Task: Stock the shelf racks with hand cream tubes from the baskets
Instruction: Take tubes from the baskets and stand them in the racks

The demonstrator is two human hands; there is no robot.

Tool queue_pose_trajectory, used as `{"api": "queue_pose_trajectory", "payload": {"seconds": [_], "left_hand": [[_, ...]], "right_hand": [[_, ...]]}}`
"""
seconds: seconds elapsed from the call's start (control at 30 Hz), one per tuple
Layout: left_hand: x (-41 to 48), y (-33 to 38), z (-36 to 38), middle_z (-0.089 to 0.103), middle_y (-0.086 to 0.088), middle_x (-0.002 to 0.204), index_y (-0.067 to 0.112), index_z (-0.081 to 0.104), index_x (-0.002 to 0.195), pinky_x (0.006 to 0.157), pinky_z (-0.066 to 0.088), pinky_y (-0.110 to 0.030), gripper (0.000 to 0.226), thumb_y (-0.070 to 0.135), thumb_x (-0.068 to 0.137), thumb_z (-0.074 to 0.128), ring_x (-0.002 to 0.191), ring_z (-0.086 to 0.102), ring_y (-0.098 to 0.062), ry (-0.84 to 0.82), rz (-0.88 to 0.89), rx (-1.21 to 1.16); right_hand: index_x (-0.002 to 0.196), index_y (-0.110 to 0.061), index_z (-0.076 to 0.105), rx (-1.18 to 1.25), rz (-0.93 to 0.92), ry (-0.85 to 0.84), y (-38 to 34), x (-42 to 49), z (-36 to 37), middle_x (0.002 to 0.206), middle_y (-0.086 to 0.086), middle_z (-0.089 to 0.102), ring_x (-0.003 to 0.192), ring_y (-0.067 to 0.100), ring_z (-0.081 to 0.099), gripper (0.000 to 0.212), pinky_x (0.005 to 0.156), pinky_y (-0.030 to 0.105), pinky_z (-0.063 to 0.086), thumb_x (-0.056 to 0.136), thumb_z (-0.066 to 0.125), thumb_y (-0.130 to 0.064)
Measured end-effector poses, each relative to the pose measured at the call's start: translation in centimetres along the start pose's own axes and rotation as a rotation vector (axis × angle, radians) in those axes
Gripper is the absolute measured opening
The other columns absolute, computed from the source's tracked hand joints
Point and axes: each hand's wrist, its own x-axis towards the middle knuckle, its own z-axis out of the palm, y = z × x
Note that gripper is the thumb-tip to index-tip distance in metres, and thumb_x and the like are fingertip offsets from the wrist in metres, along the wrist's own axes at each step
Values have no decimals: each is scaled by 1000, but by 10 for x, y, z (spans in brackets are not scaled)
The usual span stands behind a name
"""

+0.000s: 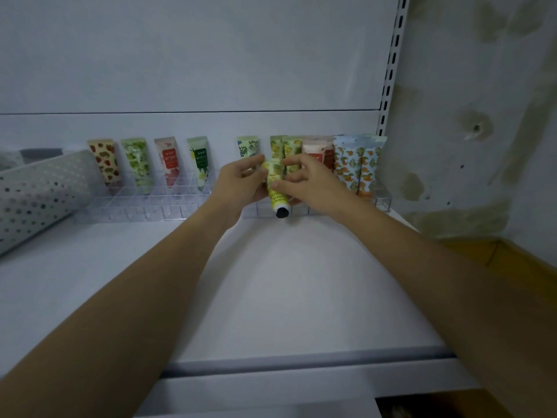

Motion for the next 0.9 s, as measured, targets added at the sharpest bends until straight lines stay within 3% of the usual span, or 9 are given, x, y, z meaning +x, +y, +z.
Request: {"api": "queue_pose_trajectory", "payload": {"seconds": [0.13, 0.23, 0.33, 0.43, 0.53, 0.6, 0.7, 0.77, 0.9], "left_hand": [[-4, -1, 1, 60, -4, 82, 3, 46, 132, 62, 56, -16, 38, 1, 94, 47, 63, 63, -7, -45, 29, 35], [-7, 0, 4, 59, -4, 80, 6, 47, 132, 67, 57, -19, 39, -1, 93, 48, 66, 61, -9, -91, 38, 43], [-5, -1, 3, 60, -2, 83, 15, 46, 132, 72, 56, -21, 43, -2, 93, 47, 65, 64, -7, -79, 66, 66], [3, -10, -5, 59, -9, 109, 15, 42, 137, 81, 47, -23, 44, 5, 94, 45, 88, 59, -16, -33, 224, 590], [6, -24, -11, 50, -13, 129, 13, 46, 135, 95, 35, -28, 40, 13, 95, 43, 117, 47, -27, -116, 309, 1096], [7, -28, -12, 46, -13, 135, 12, 48, 134, 102, 29, -31, 38, 15, 97, 39, 125, 40, -31, -162, 317, 1215], [8, -26, -12, 44, -12, 137, 13, 48, 134, 103, 29, -34, 39, 18, 97, 38, 126, 37, -31, -154, 312, 1228], [9, -27, -10, 44, -12, 137, 13, 46, 134, 104, 29, -36, 39, 20, 97, 39, 126, 36, -31, -129, 291, 1220], [13, -29, -7, 41, -14, 139, 10, 42, 136, 106, 26, -38, 43, 25, 95, 40, 129, 33, -32, -1, 201, 1256]], "right_hand": [[135, -14, 35, 17, 24, -30, -1, -2, 1, 102, 4, 60, 88, 16, 62, 60, 80, 37, 55, 84, 66, -13], [141, -14, 28, 28, 33, -19, 1, -4, -2, 86, -8, 55, 74, 5, 57, 67, 66, 24, 54, 85, 63, -7], [146, -18, 19, -2, 11, 26, 0, -3, -7, 93, -8, 55, 73, 1, 53, 76, 55, 15, 48, 85, 63, -10], [149, -27, 8, 36, -17, 138, -2, -2, -16, 103, -6, 51, 75, 2, 52, 86, 55, 13, 46, 85, 63, -11], [148, -31, 8, 62, -93, 307, 0, 2, -26, 129, 8, 47, 95, 15, 57, 88, 64, 14, 50, 83, 65, -9], [145, -30, 16, -3, -172, 413, 3, 6, -31, 131, 13, 45, 105, 24, 56, 85, 73, 19, 52, 80, 66, -7], [140, -23, 22, -99, -270, 509, 0, 10, -33, 125, 13, 47, 100, 28, 57, 78, 66, 7, 47, 77, 64, -2], [135, -19, 23, -92, -306, 519, -6, 15, -31, 124, 12, 46, 98, 30, 58, 73, 67, 13, 51, 76, 61, 1], [129, -16, 22, -231, -316, 448, -18, 29, -19, 111, 7, 48, 85, 28, 61, 59, 70, 45, 55, 82, 55, -4]]}}
